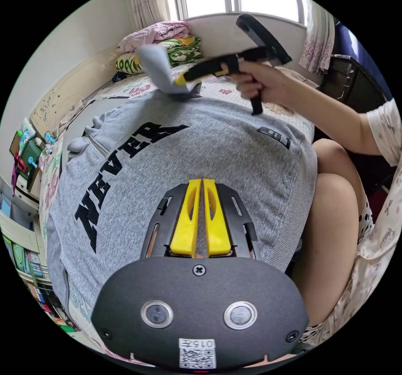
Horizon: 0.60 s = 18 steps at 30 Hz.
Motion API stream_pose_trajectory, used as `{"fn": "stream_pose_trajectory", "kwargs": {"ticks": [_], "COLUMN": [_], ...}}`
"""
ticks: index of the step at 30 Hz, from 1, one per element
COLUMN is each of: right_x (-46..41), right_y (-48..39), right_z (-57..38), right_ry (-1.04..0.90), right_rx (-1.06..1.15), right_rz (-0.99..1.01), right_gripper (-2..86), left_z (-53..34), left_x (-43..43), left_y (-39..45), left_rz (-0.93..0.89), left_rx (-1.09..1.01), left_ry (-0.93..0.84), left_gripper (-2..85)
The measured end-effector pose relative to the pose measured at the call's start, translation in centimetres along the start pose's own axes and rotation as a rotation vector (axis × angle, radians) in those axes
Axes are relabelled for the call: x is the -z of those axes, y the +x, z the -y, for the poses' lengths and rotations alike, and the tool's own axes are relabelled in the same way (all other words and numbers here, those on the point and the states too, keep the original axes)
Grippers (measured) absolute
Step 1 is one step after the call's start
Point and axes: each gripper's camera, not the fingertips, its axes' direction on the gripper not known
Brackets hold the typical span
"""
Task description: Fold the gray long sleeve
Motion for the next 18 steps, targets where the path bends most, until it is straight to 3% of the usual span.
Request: {"fn": "stream_pose_trajectory", "kwargs": {"ticks": [9, 12, 18], "right_x": [2.0, 3.7, 2.9], "right_y": [5.1, 8.6, 12.0], "right_z": [-0.6, -1.0, 0.8], "right_ry": [-0.033, 0.018, -0.116], "right_rx": [-0.131, -0.207, -0.215], "right_rz": [0.046, 0.12, 0.158], "right_gripper": [-0.3, -0.5, -0.5], "left_z": [-2.1, -1.2, 9.1], "left_x": [-0.3, 2.2, 2.5], "left_y": [-4.3, -7.2, -12.0], "left_rz": [-0.172, -0.083, -0.025], "left_rx": [0.135, 0.288, 0.452], "left_ry": [0.004, 0.11, 0.308], "left_gripper": [4.2, 10.2, 15.1]}}
